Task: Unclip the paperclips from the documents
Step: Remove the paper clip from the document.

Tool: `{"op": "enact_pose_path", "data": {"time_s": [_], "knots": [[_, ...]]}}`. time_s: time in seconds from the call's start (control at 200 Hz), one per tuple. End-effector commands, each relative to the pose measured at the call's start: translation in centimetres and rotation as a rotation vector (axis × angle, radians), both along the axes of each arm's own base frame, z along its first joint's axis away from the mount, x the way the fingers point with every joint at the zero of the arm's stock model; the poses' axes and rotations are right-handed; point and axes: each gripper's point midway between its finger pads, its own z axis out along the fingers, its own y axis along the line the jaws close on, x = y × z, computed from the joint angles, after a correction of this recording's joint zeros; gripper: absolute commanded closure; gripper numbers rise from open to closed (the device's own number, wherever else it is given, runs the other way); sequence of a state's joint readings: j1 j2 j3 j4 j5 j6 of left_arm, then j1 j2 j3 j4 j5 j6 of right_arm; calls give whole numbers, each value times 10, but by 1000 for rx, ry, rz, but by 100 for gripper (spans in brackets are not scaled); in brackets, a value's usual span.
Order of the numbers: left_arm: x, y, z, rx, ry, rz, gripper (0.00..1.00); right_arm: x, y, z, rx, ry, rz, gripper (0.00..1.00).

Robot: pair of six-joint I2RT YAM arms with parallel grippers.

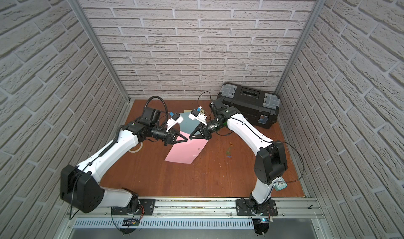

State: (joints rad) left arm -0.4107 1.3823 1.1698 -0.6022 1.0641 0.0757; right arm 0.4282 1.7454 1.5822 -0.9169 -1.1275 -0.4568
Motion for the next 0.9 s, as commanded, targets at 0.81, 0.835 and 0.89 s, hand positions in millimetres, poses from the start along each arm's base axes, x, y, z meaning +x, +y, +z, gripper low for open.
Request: {"op": "enact_pose_path", "data": {"time_s": [0.81, 0.835, 0.89], "knots": [[-6, -1, -9, 23, 44, -27, 100, 10, -9, 16, 76, -23, -24, 92], [-6, -1, -9, 24, 44, -27, 100, 10, -9, 17, 77, -24, -24, 92], [-6, -1, -9, 25, 43, -26, 100, 11, -10, 17, 78, -23, -25, 92]]}}
